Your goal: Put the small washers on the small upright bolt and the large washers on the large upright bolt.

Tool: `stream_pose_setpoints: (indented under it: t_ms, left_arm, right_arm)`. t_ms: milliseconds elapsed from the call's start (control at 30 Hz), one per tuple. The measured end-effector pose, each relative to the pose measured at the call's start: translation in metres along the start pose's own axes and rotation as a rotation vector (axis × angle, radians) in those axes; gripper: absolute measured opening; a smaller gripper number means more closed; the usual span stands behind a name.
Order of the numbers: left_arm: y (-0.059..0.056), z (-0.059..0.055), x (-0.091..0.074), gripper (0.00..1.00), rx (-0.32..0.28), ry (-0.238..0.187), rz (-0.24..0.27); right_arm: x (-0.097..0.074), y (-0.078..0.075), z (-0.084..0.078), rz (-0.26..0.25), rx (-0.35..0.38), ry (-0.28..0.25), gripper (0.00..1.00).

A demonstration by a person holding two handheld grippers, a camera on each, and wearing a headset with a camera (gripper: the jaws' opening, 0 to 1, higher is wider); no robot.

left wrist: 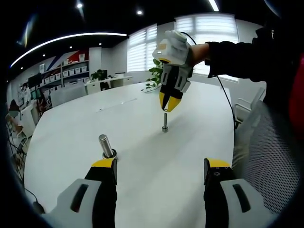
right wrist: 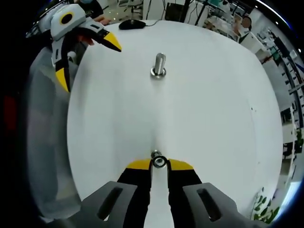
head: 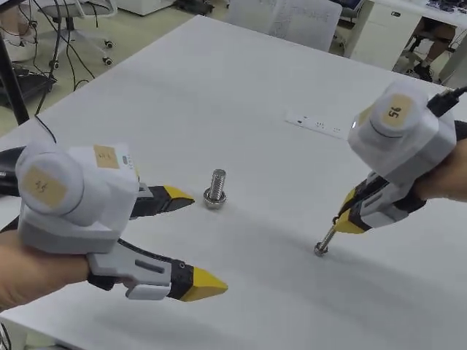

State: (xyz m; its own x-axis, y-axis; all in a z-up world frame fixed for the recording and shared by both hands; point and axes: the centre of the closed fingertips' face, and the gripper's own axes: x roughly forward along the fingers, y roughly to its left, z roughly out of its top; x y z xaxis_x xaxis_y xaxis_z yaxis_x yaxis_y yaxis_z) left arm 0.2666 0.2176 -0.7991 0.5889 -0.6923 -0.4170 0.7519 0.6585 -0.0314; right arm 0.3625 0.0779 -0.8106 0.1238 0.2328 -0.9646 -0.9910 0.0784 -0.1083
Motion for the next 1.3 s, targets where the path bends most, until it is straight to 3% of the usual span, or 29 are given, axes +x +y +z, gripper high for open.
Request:
stream_pose_setpoints:
  t_ms: [767, 1300]
  left_arm:
    - [0.0, -0.003, 0.0, 0.74, -0.007, 0.008, -0.003]
    - [0.001, -0.004, 0.0, 0.74, -0.01, 0.012, 0.001]
  right_arm:
    - [0.013, 0.001, -0.003, 0.028, 0.01, 0.01, 0.13]
    - [0.038, 0.005, -0.007, 0.052, 0.019, 0.014, 0.13]
